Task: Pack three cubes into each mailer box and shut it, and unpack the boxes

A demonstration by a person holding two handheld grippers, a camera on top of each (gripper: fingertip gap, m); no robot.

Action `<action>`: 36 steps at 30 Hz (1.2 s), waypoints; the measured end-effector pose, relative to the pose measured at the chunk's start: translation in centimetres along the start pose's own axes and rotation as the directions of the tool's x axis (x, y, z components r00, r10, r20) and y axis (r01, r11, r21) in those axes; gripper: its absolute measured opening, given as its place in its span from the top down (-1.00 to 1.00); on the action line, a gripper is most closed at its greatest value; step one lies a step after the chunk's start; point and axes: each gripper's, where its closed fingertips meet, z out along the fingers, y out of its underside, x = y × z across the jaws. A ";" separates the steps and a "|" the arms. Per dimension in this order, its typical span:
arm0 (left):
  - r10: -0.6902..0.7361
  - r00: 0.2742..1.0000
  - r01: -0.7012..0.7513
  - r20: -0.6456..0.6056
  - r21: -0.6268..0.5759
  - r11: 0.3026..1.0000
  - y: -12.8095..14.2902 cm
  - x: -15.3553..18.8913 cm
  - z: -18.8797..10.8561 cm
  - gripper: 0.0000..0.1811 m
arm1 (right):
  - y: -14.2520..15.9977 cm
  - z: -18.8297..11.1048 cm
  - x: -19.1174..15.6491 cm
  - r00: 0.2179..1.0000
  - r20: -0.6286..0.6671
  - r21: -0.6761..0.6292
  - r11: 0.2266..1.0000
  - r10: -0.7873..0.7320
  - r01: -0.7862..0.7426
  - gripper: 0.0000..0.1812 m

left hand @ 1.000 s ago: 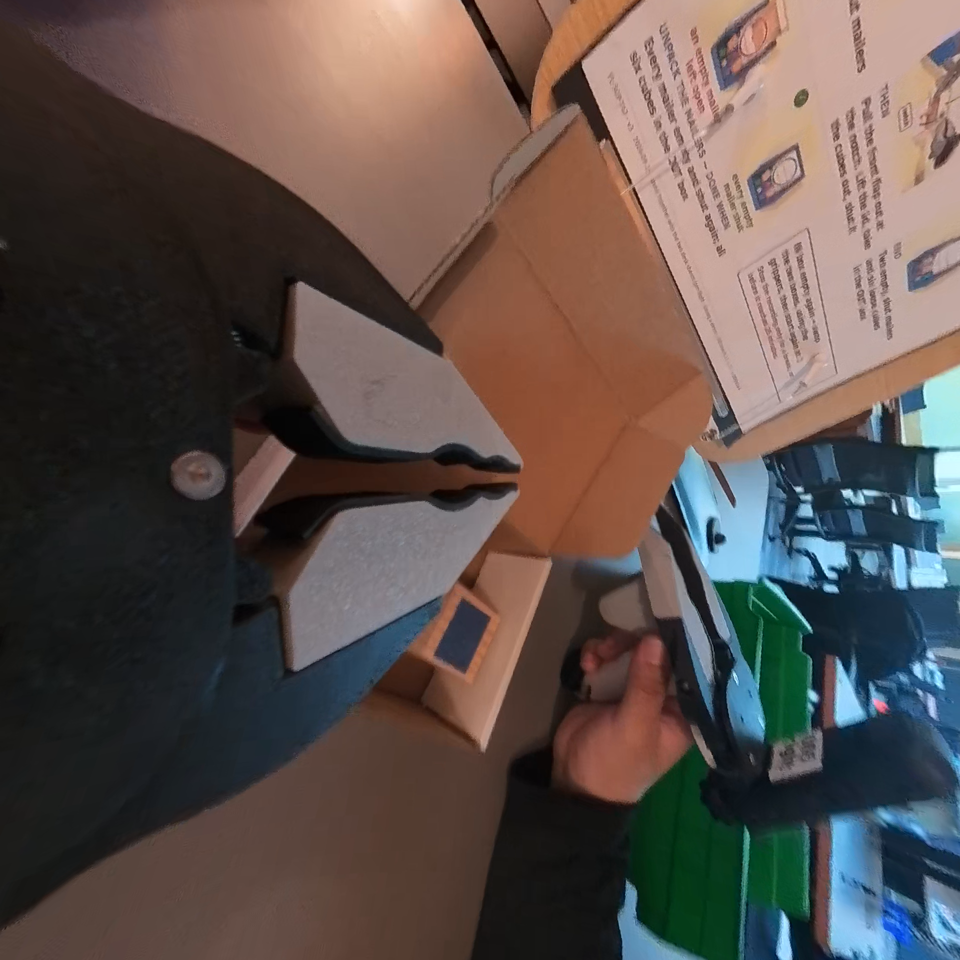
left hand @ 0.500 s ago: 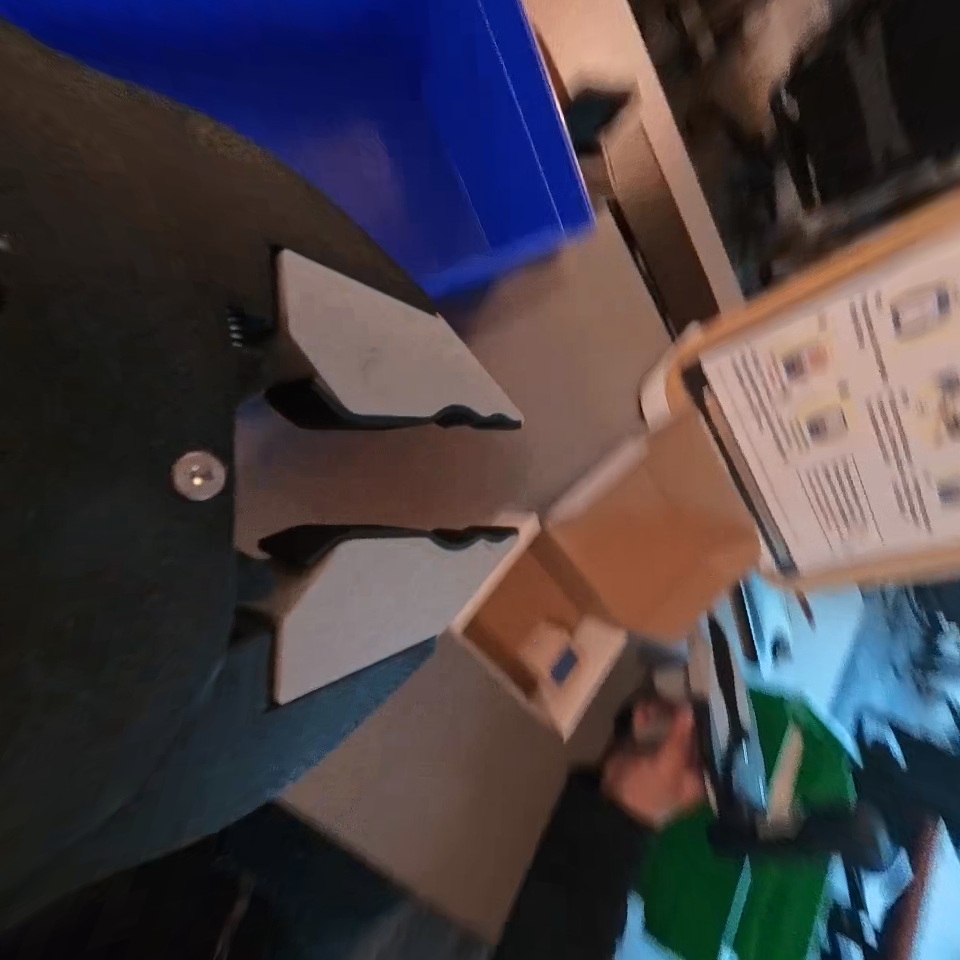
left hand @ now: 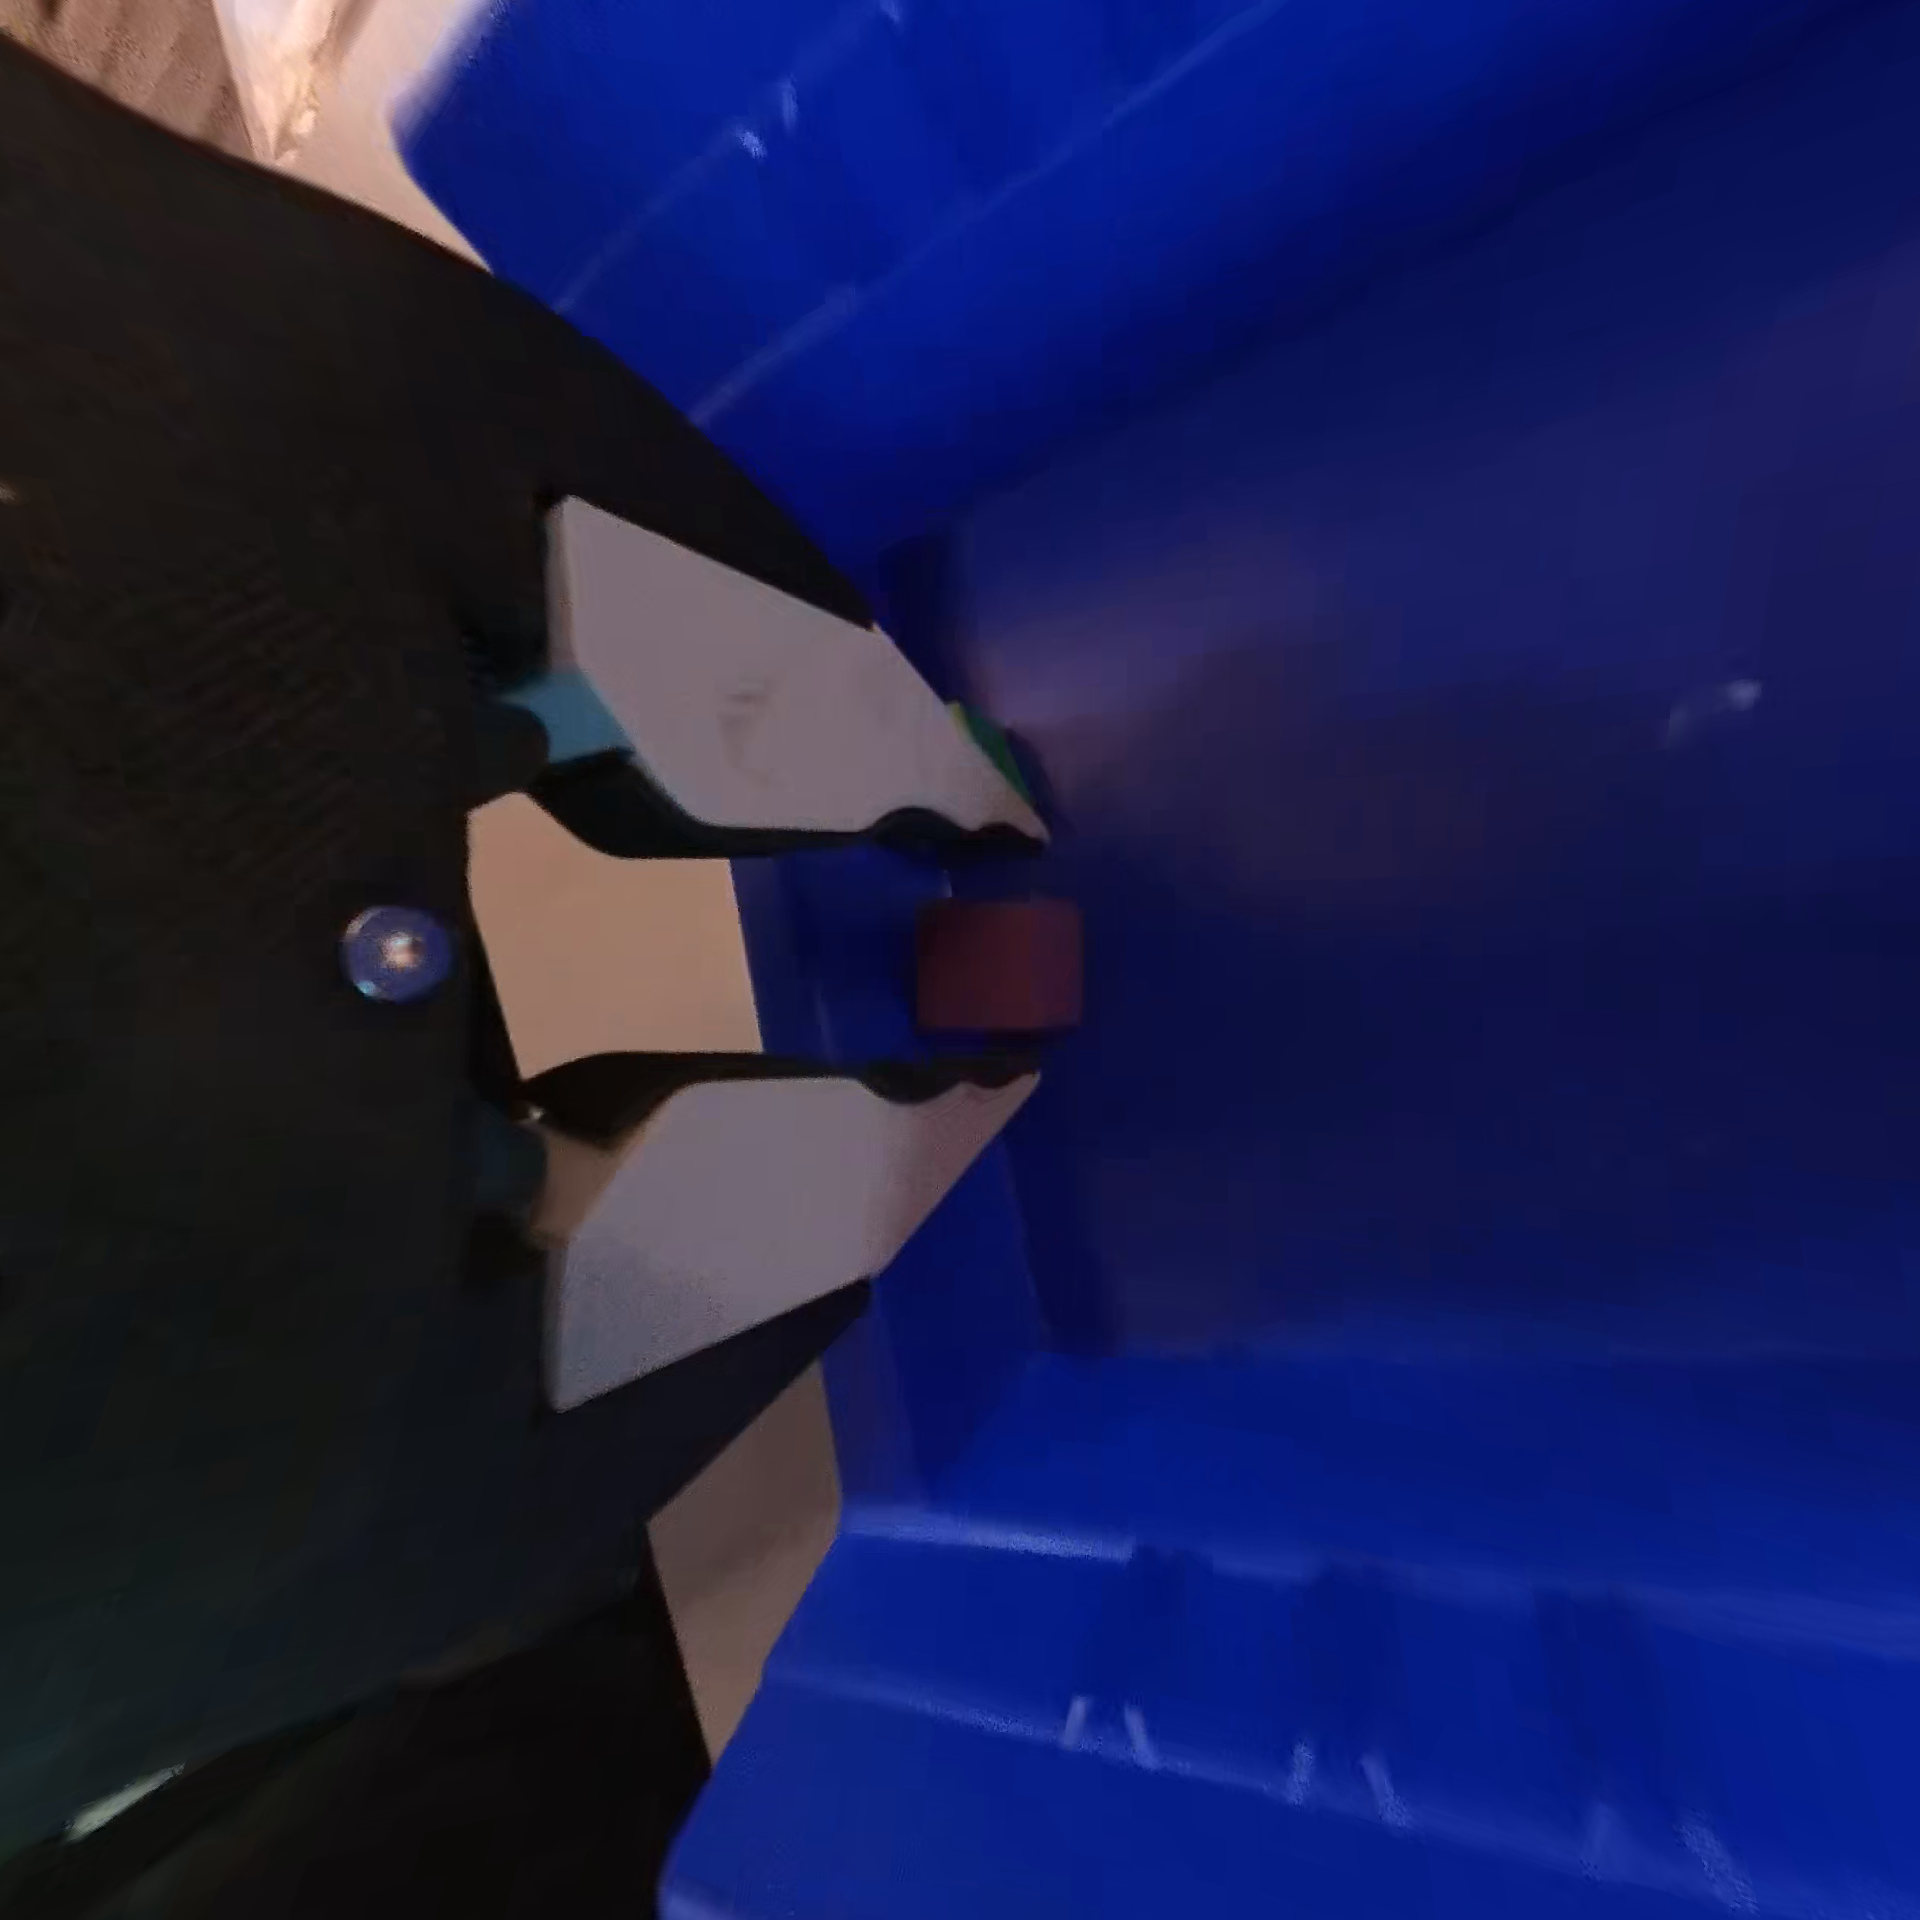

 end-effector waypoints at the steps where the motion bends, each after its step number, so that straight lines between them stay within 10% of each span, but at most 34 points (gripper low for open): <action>1: 0.015 1.000 -0.015 -0.003 -0.035 0.999 0.4 0.3 0.5 0.58 | 0.0 0.0 -0.1 1.000 0.001 -0.001 1.000 -0.003 0.003 0.59; 9: 0.103 0.994 -0.103 0.025 -0.011 0.995 -0.5 0.3 -0.2 0.69 | 0.1 0.2 -0.3 1.000 0.015 -0.009 1.000 -0.008 0.008 0.62; 14: 0.063 0.962 -0.128 0.267 0.234 0.964 -4.5 -1.8 -6.9 0.70 | 0.1 0.6 -0.5 1.000 0.023 -0.015 1.000 -0.012 0.012 0.63; 19: 0.291 0.884 -0.462 0.365 0.593 0.659 -12.8 11.7 -14.7 0.70 | -0.1 0.9 -0.5 0.999 0.027 -0.013 1.000 -0.026 0.027 0.63; 27: 0.465 0.692 -0.655 0.552 0.752 0.081 -21.8 28.4 -13.1 0.70 | 0.0 0.6 0.2 1.000 0.028 -0.003 1.000 0.006 -0.006 0.57; 36: 0.424 0.670 -0.634 0.609 0.767 -0.098 -23.5 29.9 -10.3 0.70 | -0.6 0.6 0.6 0.994 0.073 0.037 0.996 0.079 -0.082 0.55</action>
